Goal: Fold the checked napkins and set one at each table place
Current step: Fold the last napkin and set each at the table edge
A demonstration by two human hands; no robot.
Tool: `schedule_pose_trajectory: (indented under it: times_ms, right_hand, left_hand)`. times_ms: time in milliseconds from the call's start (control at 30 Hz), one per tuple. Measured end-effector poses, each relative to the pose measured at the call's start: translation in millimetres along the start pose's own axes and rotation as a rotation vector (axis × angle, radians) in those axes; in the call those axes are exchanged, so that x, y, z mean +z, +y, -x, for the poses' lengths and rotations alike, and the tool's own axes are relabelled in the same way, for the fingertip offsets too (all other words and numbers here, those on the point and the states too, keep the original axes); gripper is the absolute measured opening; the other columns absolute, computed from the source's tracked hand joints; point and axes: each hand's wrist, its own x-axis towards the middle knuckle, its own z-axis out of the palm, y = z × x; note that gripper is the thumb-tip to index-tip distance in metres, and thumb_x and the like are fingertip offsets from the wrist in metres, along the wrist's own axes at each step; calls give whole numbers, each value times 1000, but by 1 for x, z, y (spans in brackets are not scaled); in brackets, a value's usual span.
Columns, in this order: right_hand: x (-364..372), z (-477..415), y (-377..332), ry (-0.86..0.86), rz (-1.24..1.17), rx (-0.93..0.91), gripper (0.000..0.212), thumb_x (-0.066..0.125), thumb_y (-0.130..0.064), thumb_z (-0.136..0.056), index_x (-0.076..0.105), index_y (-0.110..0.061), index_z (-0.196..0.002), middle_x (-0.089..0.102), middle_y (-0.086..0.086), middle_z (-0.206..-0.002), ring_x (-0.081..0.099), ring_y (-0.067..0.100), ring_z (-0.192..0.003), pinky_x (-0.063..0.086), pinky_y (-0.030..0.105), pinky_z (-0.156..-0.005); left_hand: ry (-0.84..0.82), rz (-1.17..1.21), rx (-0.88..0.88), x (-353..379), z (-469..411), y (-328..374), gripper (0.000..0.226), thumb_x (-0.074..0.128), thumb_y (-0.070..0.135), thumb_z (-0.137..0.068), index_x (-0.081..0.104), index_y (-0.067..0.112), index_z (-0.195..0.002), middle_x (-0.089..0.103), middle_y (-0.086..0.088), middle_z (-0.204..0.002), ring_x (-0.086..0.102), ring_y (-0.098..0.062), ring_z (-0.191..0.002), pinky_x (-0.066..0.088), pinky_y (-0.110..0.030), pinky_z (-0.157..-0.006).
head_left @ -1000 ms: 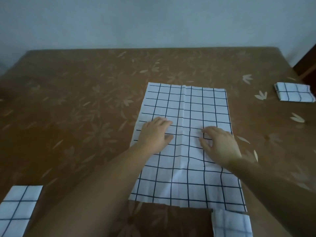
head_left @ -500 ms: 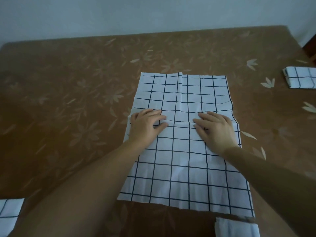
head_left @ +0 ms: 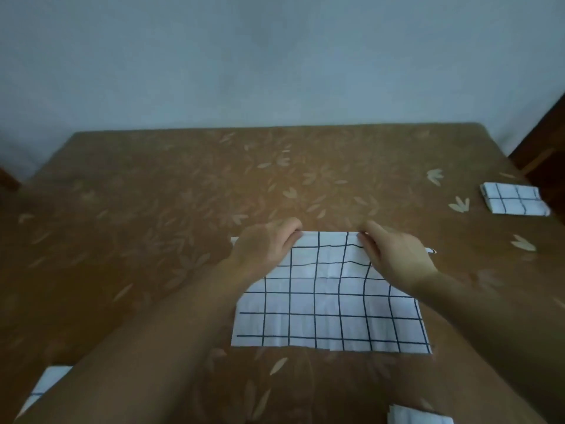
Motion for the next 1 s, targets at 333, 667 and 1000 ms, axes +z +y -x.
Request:
schedule_pose_trajectory:
  times_ms: [333, 667, 1000]
  right_hand:
    - [-149, -13, -80, 106, 277, -363, 31, 82, -42, -72, 57, -23, -74, 59, -8, -57, 58, 19, -46, 30, 20, -40]
    - [-248, 31, -188, -65, 375, -272, 41, 53, -60, -88, 58, -28, -115, 66, -10, -104, 63, 19, -94, 48, 31, -74]
    - [-294, 88, -268, -296, 228, -215, 24, 49, -27, -96, 57, -11, -80, 64, 7, -79, 58, 27, -81, 45, 34, -70]
  left_hand:
    - [-87, -277, 144, -168, 16, 44, 39, 48, 55, -95, 62, 19, -102, 57, 7, -85, 60, -18, -85, 33, -30, -61]
    - [-51, -384, 196, -281, 57, 114, 39, 47, 56, -95, 59, 22, -82, 51, 8, -72, 51, -17, -73, 36, -30, -61]
    - [-48, -487, 132, -349, 134, 177, 38, 46, 54, -96, 65, 22, -101, 67, -2, -95, 59, -24, -90, 38, -30, -66]
